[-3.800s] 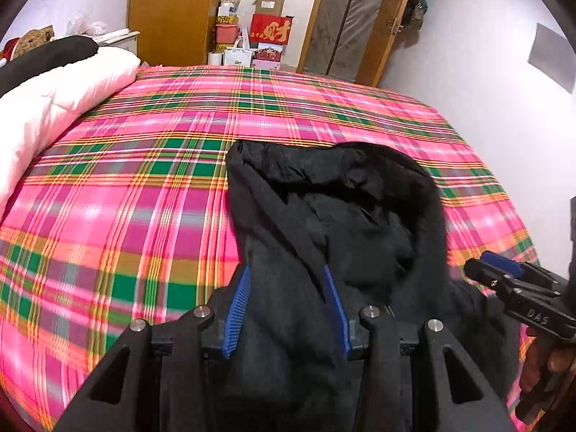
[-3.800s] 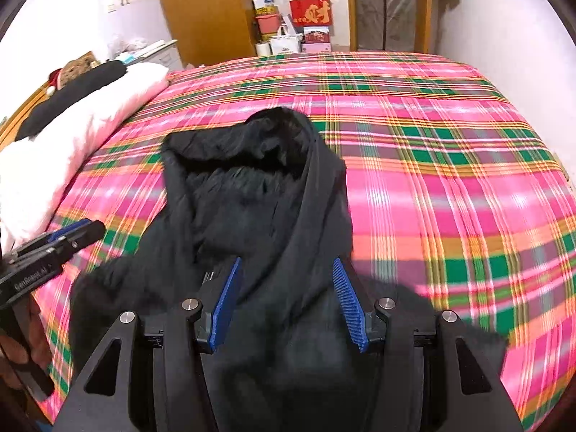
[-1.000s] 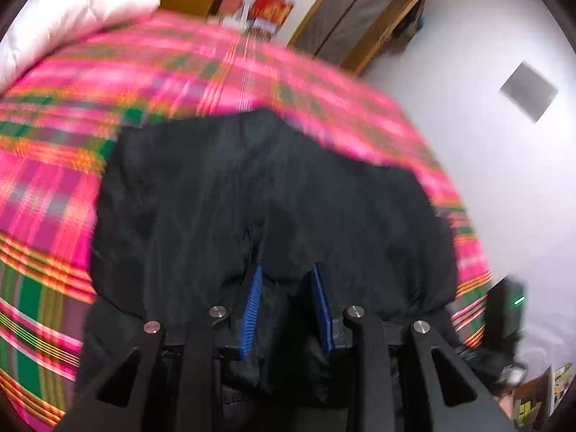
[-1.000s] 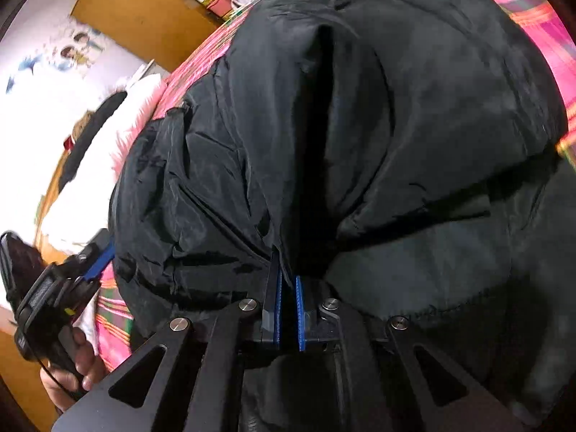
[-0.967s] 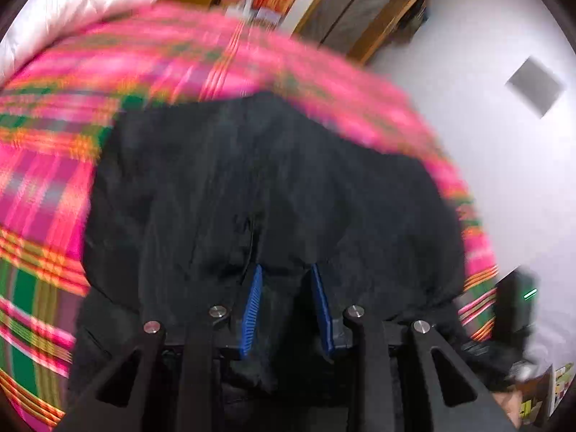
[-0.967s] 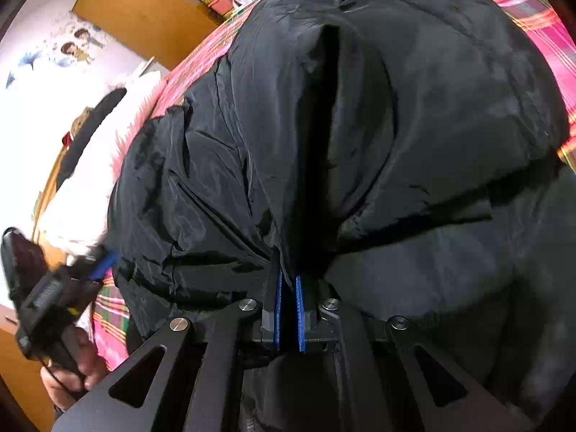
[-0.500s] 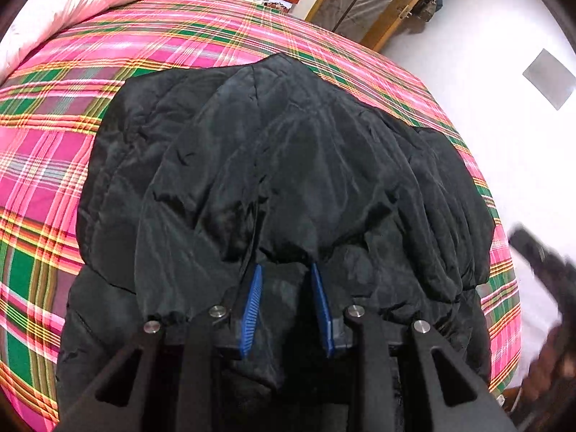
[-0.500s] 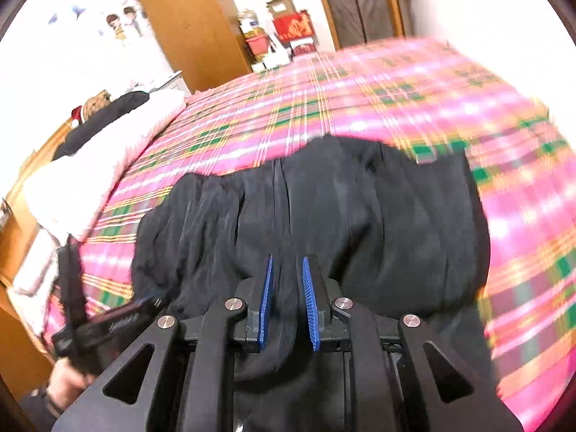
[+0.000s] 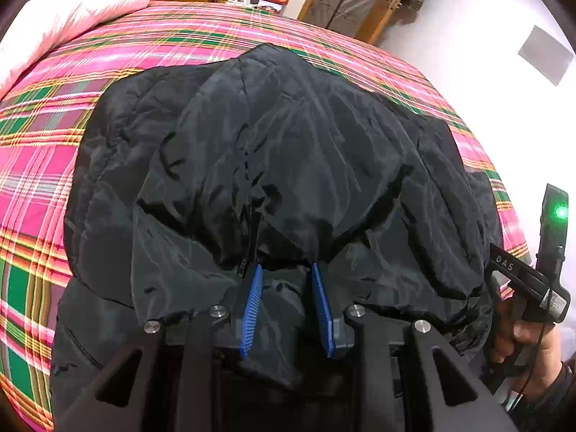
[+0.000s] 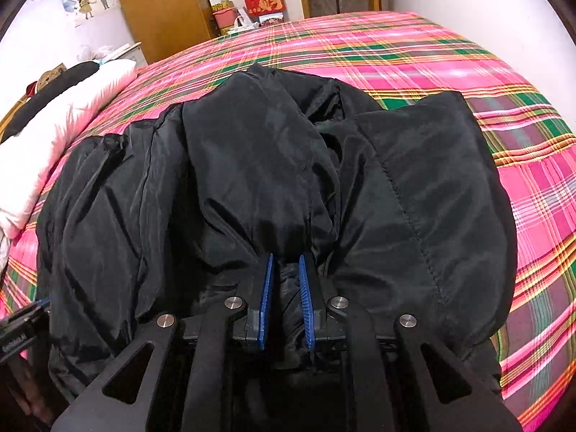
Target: Fold large clothes
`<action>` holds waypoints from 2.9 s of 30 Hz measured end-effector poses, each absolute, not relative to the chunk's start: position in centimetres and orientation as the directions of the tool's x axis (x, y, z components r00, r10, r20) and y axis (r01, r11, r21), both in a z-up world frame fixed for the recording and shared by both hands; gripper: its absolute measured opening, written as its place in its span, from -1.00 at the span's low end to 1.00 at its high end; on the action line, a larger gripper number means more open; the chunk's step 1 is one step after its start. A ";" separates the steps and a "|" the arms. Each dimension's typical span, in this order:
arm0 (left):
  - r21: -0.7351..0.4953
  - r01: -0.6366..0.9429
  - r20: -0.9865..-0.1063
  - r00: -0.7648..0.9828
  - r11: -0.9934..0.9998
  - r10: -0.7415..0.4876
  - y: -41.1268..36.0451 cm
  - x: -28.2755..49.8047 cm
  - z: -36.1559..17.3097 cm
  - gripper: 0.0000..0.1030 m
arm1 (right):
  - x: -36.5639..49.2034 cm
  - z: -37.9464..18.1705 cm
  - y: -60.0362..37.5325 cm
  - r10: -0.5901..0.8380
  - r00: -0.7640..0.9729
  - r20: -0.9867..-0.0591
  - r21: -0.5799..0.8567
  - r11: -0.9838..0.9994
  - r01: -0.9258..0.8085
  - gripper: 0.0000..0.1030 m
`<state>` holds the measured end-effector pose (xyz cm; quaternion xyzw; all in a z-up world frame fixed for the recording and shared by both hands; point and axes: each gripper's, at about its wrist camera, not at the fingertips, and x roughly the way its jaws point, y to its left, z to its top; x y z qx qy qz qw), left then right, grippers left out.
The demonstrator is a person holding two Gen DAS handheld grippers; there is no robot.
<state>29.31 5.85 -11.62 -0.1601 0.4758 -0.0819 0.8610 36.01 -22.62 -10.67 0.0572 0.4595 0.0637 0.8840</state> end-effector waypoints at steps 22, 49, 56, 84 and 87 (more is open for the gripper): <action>-0.251 -0.041 -0.830 0.524 0.967 -0.193 7.4 30.1 -10.4 -0.41 | 33.6 -10.6 -18.2 0.225 0.586 -0.779 0.129 0.971 -0.201 -0.65; -0.222 0.019 -0.708 0.685 0.975 -0.174 5.8 41.3 -11.2 -0.42 | 47.1 -11.9 -22.2 0.208 0.548 -0.810 0.180 0.978 -0.104 -0.67; -0.260 0.010 -0.715 0.670 0.966 -0.199 6.9 39.7 -7.6 -0.42 | 44.4 -6.6 -21.8 0.182 0.603 -0.777 0.141 0.983 -0.116 -0.66; -0.285 0.146 -0.719 0.621 0.947 -0.312 3.7 24.9 -6.6 -0.43 | 27.8 -6.6 -18.5 0.364 0.535 -0.763 0.237 0.926 -0.293 -0.61; -0.260 0.143 -0.779 0.553 0.955 -0.295 2.4 26.2 -9.7 -0.43 | 28.6 -9.3 -18.4 0.335 0.495 -0.802 0.224 0.936 -0.270 -0.61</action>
